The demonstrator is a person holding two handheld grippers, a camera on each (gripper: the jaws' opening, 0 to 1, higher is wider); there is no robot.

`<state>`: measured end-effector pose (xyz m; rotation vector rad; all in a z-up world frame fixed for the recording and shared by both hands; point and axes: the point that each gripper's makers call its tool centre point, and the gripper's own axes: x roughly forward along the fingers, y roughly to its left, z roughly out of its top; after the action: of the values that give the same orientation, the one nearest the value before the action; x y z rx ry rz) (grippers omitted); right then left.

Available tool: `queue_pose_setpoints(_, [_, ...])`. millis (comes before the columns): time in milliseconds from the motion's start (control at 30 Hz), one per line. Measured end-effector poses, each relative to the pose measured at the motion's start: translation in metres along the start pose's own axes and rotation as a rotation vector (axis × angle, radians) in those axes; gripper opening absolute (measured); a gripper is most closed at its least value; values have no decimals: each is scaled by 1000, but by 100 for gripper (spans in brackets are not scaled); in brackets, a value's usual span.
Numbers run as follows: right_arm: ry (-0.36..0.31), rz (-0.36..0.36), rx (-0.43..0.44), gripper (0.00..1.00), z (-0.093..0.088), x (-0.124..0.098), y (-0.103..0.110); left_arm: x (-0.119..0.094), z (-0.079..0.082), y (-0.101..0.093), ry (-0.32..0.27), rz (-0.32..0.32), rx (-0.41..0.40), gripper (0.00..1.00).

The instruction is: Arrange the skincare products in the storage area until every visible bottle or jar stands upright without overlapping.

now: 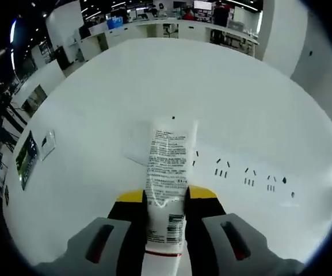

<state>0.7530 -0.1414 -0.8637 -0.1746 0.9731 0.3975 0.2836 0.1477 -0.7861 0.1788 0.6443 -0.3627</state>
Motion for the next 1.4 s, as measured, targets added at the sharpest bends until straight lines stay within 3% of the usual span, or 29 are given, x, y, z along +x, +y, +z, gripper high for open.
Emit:
queue_pose_setpoints(167, [-10,29,-84,16,-9,-17,17,0,0,0,2,0,-3,70])
queue_pose_setpoints(333, [-30,54,-78,13,-23,-41,32,1,-1,0,8,0,-3,70])
queue_pose_setpoints(433, [-55,63,-64,13,-17,-45,24,2,-3,-2,18,-10,6,70])
queue_pose_setpoints(500, [-89,78,-82,13,-11,-61,34,2,-3,-2,19,-11,10,70])
queue_pose_setpoints(700, [-184,90,-88,13,14,-83,34,1,0,-2,3,-7,10,71])
queue_pose_setpoints(833, [-277,118,-93,13,27,-131,54,1,2,-2,-8,-11,10,71])
queue_pose_setpoints(900, [-314,132,-91,13,31,-130,52,0,5,-2,-19,-14,4,71])
queue_pose_setpoints(1100, [-428,179,-103,13,47,-187,75,-3,12,-3,-56,-21,3,72])
queue_pose_setpoints(1267, [-512,236,-122,13,46,-230,102,-6,18,-7,-88,-33,9,73])
queue_pose_setpoints(1333, [-551,248,-138,13,47,-259,116,-8,21,-6,-105,-29,8,73])
queue_pose_setpoints(1400, [-588,260,-140,13,39,-277,128,-10,24,-3,-120,-12,7,73])
